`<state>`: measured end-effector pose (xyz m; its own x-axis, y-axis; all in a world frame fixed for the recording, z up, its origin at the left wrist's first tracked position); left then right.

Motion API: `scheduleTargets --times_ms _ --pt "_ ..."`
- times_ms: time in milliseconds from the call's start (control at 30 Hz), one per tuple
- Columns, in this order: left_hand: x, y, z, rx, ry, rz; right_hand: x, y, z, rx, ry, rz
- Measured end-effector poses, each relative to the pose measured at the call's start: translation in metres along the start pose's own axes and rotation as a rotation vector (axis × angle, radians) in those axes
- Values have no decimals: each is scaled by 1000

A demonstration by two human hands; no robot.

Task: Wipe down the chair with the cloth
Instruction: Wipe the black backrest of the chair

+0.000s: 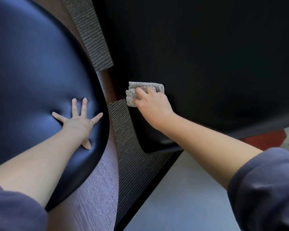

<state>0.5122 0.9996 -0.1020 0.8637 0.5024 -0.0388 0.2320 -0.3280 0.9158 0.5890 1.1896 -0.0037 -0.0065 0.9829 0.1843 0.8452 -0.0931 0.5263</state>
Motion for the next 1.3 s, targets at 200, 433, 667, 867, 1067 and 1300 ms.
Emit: scheduleTargets --times_ms 200,433,667,867,1067,1300 --pt "0 1 1 33 13 12 9 -23 -12 87 -25 65" --pt "-10 21 17 105 8 22 -8 27 -3 80 -150 73" --pt "-11 56 51 11 18 35 -80 76 45 -112 -1177 302" --pt "-5 69 69 31 70 25 -161 110 83 -289 -1308 274" --pt "-7 74 73 45 80 40 -190 112 103 -286 -1093 256" --pt "-6 71 78 57 88 37 -163 60 117 -293 -969 319"
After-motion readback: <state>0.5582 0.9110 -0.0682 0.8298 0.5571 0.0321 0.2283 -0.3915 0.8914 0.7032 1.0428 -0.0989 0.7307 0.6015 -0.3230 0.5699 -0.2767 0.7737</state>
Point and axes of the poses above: each hand's wrist, its own y-axis away from the middle knuckle, its own z-axis out of the palm, x = y × z, the point moved 2 cm from there along -y, towards the middle knuckle, and after that the axes turned 9 degrees about -y, right-handed, at the moved point
